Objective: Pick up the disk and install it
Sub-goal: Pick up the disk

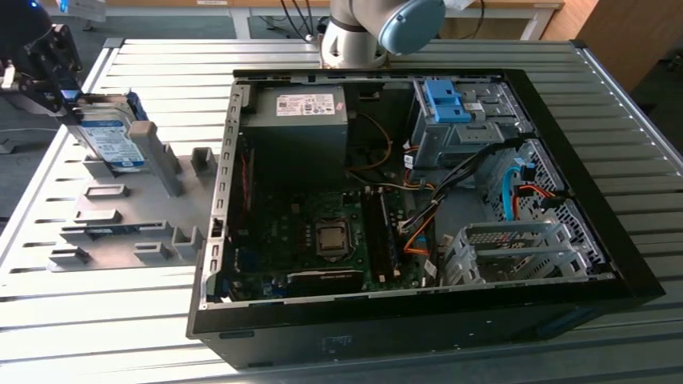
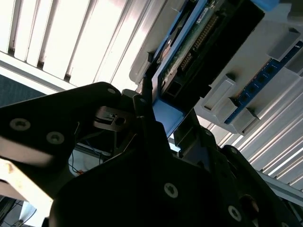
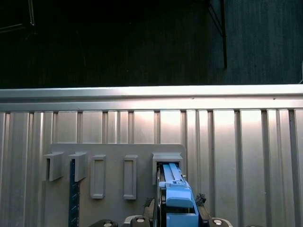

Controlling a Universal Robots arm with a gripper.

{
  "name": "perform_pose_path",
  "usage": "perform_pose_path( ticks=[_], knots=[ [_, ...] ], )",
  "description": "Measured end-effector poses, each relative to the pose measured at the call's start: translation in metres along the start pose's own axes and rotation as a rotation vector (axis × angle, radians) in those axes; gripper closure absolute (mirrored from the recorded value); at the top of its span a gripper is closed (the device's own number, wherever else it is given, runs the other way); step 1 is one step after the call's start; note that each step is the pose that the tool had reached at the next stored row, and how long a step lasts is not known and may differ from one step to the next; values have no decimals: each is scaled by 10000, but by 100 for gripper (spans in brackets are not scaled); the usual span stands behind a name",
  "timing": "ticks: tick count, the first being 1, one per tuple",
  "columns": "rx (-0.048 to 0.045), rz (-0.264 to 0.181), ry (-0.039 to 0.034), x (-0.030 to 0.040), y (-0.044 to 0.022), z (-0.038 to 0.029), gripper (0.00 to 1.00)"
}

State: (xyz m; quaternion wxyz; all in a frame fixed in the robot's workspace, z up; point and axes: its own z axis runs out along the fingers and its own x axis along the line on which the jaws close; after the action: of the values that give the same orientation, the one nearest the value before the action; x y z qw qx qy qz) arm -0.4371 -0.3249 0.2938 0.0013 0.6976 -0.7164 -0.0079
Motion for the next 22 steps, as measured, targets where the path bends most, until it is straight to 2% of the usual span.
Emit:
perform_pose_path(
  ticks=[11, 22],
  knots=[
    [0, 28, 0, -4, 12, 44, 56],
    [0, 47, -1, -6, 12, 48, 56]
  ],
)
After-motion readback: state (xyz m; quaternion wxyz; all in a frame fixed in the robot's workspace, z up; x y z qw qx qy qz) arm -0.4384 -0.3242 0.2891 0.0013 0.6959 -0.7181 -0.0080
